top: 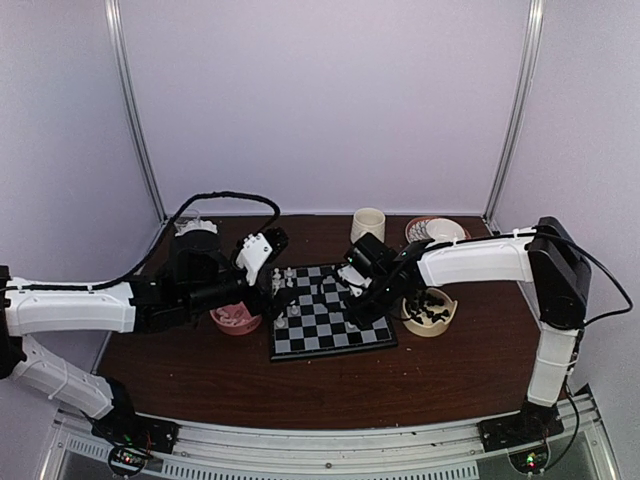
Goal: Set up the chess pieces on the board
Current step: Place the pawn on the chessboard, then pick up the pawn from the chessboard.
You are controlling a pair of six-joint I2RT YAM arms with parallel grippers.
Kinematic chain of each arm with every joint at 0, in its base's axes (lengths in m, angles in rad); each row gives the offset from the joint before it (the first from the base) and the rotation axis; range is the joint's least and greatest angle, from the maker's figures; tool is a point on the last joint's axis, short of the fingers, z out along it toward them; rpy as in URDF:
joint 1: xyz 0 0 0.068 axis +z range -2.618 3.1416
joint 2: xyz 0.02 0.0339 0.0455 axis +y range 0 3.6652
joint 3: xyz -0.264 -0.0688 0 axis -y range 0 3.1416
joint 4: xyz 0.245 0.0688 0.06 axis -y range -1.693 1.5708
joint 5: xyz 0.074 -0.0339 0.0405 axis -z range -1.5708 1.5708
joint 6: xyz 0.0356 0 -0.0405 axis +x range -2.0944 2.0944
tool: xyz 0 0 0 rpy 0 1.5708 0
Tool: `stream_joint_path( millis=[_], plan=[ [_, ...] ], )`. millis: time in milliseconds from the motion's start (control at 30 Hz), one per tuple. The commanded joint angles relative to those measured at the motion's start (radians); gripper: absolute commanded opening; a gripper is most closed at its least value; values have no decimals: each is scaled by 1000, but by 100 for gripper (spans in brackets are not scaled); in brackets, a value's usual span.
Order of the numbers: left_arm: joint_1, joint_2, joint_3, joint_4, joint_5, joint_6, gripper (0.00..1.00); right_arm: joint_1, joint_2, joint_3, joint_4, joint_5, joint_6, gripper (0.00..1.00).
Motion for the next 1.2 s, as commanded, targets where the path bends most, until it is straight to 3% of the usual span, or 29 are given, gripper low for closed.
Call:
stream_joint_path(
  millis=[0,300,600,1167],
  plan=[
    [8,-44,0,-57,-161,-127,98,17,24,44,-46,56,-30,2],
    [13,-120,-29,-91,-302,-233,98,25,11,36,-31,61,-36,25],
    [14,-146,24,-218,-342,-257,98,33,9,31,-32,73,-36,19],
    [33,-200,16,-331,-464,-306,98,35,48,54,-39,77,-38,20]
  ],
)
